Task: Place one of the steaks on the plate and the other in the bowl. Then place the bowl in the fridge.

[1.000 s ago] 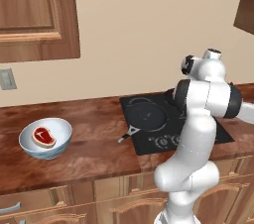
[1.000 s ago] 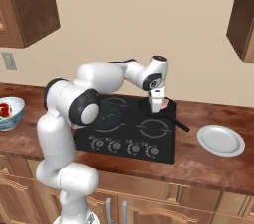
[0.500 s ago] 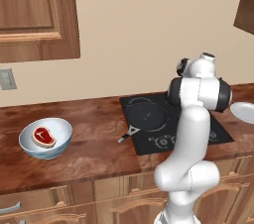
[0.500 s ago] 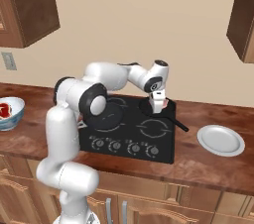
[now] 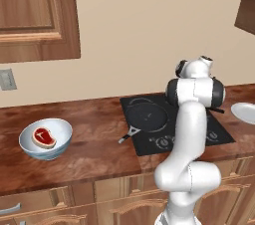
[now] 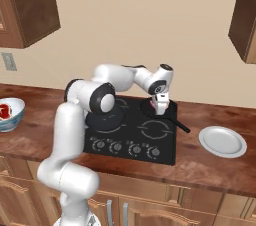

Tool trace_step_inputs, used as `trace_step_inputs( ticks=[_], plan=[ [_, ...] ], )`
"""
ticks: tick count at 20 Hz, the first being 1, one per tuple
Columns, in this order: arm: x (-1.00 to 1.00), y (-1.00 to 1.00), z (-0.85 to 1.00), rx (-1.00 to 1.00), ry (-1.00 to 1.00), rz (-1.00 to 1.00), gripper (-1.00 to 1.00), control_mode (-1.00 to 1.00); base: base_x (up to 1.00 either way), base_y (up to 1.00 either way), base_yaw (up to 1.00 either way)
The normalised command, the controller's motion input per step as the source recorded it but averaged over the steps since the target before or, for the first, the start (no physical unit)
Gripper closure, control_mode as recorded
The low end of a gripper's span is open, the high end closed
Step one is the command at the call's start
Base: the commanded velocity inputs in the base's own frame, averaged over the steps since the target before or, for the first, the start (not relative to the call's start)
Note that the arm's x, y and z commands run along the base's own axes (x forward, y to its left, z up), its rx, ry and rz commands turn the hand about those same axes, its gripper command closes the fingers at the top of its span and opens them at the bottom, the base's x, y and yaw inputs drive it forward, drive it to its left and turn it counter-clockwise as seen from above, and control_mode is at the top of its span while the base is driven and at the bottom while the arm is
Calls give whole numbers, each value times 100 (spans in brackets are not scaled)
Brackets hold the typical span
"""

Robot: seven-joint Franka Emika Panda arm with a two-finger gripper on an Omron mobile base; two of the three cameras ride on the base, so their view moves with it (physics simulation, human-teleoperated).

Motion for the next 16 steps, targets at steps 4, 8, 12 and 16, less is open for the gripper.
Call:
trace_step_inputs(
  ticks=[4, 8, 12, 16],
  plan=[
    [29, -5, -16, 3, -1, 0, -100, -100, 0, 0, 0],
    [19, -1, -17, 1, -3, 0, -100, -100, 0, 0, 0],
    [20, -1, -23, 0, -4, 0, -100, -100, 0, 0, 0],
    [19, 0, -26, 0, -6, 0, -100, -100, 0, 0, 0]
  ],
)
